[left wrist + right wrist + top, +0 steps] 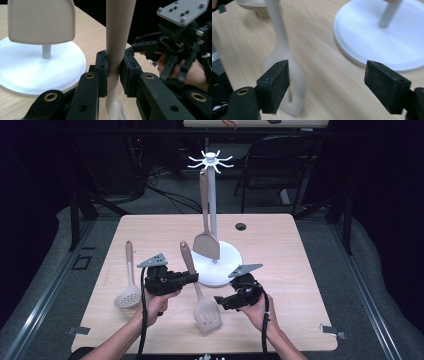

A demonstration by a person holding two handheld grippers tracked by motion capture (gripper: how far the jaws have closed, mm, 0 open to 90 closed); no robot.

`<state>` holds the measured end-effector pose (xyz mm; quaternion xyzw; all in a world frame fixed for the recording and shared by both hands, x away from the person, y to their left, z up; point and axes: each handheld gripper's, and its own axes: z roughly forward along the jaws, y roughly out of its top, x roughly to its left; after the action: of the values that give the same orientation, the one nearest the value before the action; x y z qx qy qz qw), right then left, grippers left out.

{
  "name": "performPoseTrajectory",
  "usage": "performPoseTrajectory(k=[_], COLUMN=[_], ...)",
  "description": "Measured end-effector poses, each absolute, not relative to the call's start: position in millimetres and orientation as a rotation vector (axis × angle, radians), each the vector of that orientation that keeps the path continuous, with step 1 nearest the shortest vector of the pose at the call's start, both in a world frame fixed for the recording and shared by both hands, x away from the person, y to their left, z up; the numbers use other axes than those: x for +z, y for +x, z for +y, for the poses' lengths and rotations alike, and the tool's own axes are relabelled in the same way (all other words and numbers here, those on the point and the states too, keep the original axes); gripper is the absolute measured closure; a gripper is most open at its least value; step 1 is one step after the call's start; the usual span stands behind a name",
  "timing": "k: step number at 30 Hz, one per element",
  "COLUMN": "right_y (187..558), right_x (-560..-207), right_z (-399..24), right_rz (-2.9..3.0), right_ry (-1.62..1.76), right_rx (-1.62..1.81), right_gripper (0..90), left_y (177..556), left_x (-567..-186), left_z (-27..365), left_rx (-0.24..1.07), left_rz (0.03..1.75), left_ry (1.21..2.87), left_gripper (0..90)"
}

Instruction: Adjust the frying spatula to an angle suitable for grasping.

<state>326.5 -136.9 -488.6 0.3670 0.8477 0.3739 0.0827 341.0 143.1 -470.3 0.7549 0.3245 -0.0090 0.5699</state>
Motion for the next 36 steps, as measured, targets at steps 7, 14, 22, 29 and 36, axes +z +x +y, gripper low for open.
performPoseTrajectory(k=[7,14,22,29,36], right_y=[328.6,329.1,337.9,340.4,342.8], right_x=[-489.7,-492.0,-494.8,-496.4,-497.6], right_z=[-173.9,-197.0,-209.9,-208.8,-213.6], right_rz=[2.443,2.416,2.399,2.401,2.389], right_ry=[1.162,1.206,1.248,1.247,1.257], right_rx=[1.055,0.984,0.951,0.936,0.912], right_gripper=[10.4,8.5,8.2,7.4,6.8], left_y=[343.4,344.9,347.9,351.7,354.9], left_x=[-464.9,-462.2,-458.5,-455.2,-448.1], left_z=[141.3,137.4,132.1,129.6,123.8], left_rx=[0.006,0.025,0.025,0.022,0.032], left_rz=[0.742,0.726,0.699,0.689,0.662], left_ry=[1.784,1.795,1.810,1.813,1.817], left_gripper=[77.5,77.4,77.5,77.4,77.4])
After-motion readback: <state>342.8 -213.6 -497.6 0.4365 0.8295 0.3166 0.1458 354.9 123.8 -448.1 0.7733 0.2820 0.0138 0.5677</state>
